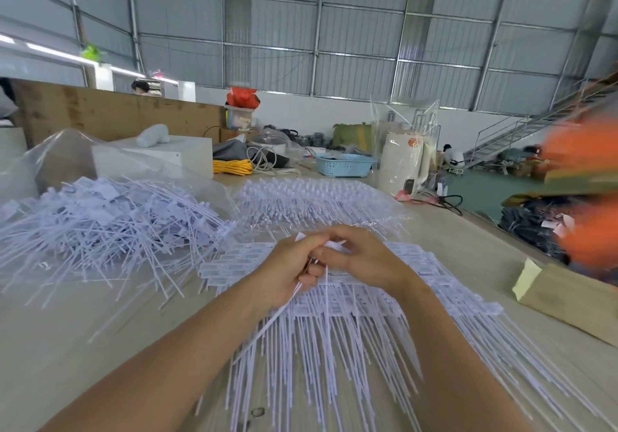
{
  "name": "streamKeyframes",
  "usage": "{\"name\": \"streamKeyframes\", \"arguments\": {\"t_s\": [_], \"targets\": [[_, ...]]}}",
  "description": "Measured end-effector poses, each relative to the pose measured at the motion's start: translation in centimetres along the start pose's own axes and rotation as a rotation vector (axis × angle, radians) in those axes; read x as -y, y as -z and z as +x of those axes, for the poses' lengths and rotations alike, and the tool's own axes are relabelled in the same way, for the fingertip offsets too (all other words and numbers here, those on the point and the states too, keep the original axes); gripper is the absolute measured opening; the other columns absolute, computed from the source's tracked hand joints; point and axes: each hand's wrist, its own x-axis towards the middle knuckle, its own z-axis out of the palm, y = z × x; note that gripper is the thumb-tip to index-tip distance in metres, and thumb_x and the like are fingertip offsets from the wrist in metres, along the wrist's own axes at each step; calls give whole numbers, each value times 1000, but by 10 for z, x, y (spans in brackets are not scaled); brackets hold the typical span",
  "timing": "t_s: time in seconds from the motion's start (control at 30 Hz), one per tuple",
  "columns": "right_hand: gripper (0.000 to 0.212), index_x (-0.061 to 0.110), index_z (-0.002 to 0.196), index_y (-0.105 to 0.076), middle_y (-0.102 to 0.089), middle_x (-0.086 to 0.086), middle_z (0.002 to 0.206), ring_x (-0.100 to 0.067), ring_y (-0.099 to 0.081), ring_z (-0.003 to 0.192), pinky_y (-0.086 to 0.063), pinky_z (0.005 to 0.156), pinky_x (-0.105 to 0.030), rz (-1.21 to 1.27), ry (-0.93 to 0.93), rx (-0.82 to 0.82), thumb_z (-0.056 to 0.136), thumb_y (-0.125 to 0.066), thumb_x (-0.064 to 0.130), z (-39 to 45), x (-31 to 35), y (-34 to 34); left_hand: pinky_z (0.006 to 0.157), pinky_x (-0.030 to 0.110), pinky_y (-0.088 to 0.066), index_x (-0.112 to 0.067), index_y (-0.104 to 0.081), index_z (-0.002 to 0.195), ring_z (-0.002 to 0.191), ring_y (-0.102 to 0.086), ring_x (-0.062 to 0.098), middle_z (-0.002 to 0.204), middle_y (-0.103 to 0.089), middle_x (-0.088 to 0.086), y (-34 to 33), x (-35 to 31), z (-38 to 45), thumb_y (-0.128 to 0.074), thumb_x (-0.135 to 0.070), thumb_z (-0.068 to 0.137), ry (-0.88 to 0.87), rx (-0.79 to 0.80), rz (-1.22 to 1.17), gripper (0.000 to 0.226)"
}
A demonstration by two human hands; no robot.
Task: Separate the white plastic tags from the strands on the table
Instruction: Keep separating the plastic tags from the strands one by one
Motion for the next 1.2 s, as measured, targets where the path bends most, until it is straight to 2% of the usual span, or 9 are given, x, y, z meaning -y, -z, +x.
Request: {"name": "streamKeyframes", "arguments": {"t_s": [0.13,0.2,0.4,0.57,0.63,0.73,0.87,1.03,1.2], "targets": [[21,1,92,-68,-59,-6,73,-9,-52,61,-43,62,-28,-72,-47,44,91,-60,20,0,-7,1,32,12,-22,-5,-56,83,34,-31,5,57,-51,6,13,0,1,-57,-24,94,-33,-66,80,22],[25,-2,84,-66,-52,1,63,-3,-42,50,-37,57,-24,-160,-51,47,93,-58,19,2,-11,-3,33,12,-22,-7,-54,83,34,-29,6,57,-50,5,15,1,1,-57,-28,94,-58,-93,159,24],[18,19,82,-70,-67,13,76,3,-55,63,-47,70,-18,-124,11,64,93,-57,13,1,-7,-13,34,11,-23,-13,-53,73,28,-33,5,51,-49,3,15,5,1,-60,-29,92,-141,-186,365,26],[17,4,93,-72,-70,-15,93,-29,-63,89,-46,85,-39,-170,30,15,92,-58,13,2,-8,-16,34,11,-24,-11,-58,79,27,-35,5,48,-48,4,15,4,1,-58,-29,94,-127,-187,377,24],[14,3,91,-72,-70,-16,89,-28,-63,84,-47,78,-36,-133,29,0,90,-60,11,3,-7,-16,34,9,-24,-12,-57,76,27,-37,4,43,-48,1,15,2,1,-57,-28,94,-108,-174,378,25],[9,5,87,-72,-66,-3,77,-1,-56,66,-42,65,-19,-81,8,-7,88,-63,7,2,-5,-14,34,9,-24,-13,-55,70,28,-37,6,38,-46,-2,17,-1,1,-56,-27,95,-98,-133,370,29],[8,3,88,-71,-69,-14,88,-11,-58,79,-45,76,-26,-59,-4,6,87,-63,8,3,-4,-13,36,12,-24,-14,-53,74,31,-33,8,39,-42,-2,18,-3,1,-53,-28,97,-40,-69,360,27],[33,19,55,-53,-50,5,57,-8,-46,58,-38,66,-27,-354,-57,30,85,-65,11,-2,-15,11,31,11,-20,-15,-50,78,30,-27,5,41,-36,-6,33,-25,-2,-57,-30,92,81,60,245,21],[31,4,63,-51,-39,3,56,-7,-36,53,-30,58,-27,-192,-16,-310,88,-62,16,-2,-20,26,30,14,-24,-18,-47,83,32,-31,6,43,-41,-5,57,-30,3,-53,-38,93,-11,-96,15,24]]}}
